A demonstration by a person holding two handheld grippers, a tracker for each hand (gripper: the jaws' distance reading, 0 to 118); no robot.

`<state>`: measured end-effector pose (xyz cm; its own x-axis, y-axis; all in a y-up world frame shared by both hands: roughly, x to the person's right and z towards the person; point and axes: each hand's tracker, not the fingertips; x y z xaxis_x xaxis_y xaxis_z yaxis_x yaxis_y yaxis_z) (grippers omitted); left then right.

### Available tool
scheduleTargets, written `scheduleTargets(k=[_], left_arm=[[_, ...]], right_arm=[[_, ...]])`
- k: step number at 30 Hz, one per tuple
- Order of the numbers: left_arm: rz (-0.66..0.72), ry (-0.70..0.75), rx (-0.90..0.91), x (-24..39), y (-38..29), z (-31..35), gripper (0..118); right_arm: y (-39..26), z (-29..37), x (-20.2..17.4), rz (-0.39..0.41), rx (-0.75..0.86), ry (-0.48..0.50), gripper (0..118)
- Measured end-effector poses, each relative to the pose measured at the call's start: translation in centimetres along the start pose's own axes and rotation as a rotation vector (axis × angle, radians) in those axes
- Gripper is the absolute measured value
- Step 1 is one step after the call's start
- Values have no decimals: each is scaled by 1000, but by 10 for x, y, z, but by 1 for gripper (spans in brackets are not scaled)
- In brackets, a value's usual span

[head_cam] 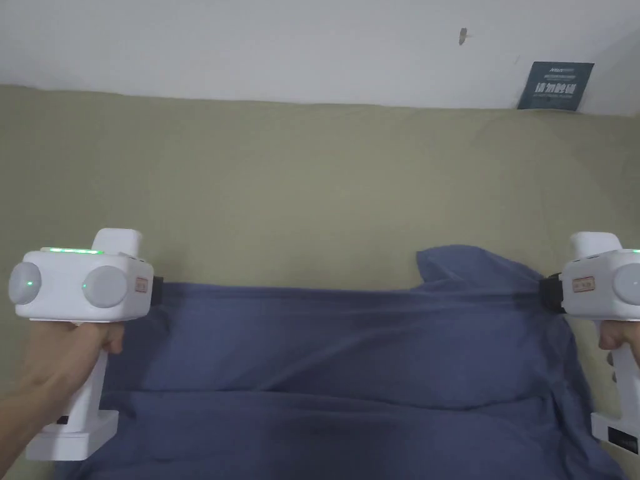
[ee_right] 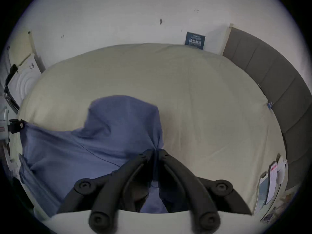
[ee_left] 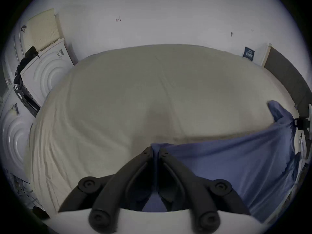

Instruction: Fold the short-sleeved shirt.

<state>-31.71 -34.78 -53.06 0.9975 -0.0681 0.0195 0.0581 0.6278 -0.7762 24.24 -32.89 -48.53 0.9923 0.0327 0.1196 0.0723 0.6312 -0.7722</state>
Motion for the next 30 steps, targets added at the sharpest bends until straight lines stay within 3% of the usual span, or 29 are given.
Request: scheduleTargets(k=[8,14,21,28,29,30], left_arm=[[-6,-50,94,-29,-43,102,6],[-31,-62,107,-39,-113,153,6],[-4,-78,49,-47,-177,154,6],[31,-65,3,-41,-198,138,6],[30,-54,-4,-39,-199,137,6],[29,-50,-3,-38,-199,136,6]], right_arm=[[-49,113,13,-14,133,99,10],[-119,167,9,6,164,116,10],[-194,165,13,1,95,117,10],[-221,143,13,-16,36,86,10],[-222,141,11,-21,31,83,12],[-222,139,10,-21,20,83,22]])
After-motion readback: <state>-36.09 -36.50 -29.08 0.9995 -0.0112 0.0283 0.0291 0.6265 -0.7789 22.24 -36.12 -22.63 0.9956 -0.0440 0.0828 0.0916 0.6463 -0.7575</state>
